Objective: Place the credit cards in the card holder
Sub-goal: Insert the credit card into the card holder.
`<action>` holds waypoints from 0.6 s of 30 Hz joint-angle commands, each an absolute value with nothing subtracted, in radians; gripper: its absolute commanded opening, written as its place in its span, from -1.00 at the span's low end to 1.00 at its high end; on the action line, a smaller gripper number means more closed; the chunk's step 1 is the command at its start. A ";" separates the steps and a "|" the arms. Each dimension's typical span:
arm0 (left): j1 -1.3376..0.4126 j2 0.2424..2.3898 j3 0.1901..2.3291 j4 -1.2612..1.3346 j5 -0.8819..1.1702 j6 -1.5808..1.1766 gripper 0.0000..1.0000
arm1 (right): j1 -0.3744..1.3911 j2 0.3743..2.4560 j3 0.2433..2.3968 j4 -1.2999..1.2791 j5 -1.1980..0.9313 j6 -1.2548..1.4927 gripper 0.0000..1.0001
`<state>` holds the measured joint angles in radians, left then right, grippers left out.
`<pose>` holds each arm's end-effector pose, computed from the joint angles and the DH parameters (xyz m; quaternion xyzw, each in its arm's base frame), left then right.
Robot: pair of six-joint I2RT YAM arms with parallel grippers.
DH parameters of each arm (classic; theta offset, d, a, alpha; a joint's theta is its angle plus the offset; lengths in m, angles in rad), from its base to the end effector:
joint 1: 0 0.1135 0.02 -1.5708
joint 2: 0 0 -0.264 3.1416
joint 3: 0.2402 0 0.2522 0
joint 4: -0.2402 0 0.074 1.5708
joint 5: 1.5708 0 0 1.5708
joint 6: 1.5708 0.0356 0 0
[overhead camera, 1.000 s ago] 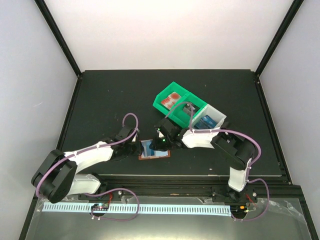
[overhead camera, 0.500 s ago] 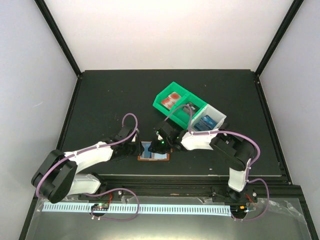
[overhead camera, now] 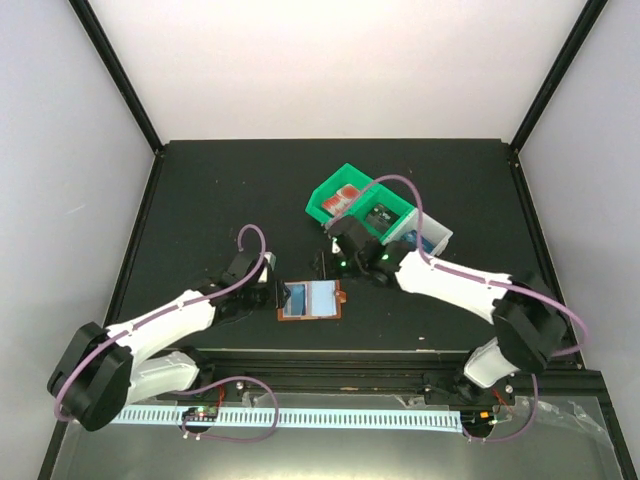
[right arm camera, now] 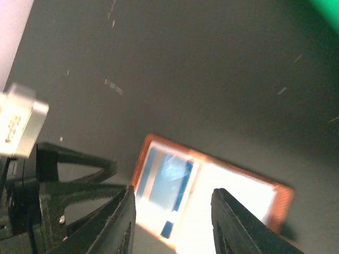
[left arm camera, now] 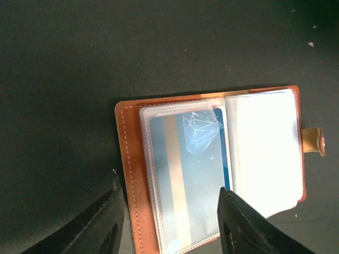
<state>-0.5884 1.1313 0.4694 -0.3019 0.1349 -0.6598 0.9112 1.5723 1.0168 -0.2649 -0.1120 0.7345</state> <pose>0.1638 -0.1151 0.1594 -0.0138 0.9522 -0.2264 0.2044 0.2020 0.2670 0.2193 -0.1024 0.9235 0.3036 0.2107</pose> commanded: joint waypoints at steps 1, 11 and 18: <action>-0.588 1.069 0.509 -0.340 0.122 -0.639 0.09 | 0.854 1.469 1.082 -0.459 0.069 0.506 -0.13; -0.588 0.963 0.461 -0.213 0.243 -0.685 0.55 | 0.629 1.397 1.158 -0.690 0.330 0.156 0.13; -0.588 1.111 0.556 -0.093 0.340 -0.740 0.60 | 0.349 1.513 1.192 -0.785 0.246 -0.038 0.13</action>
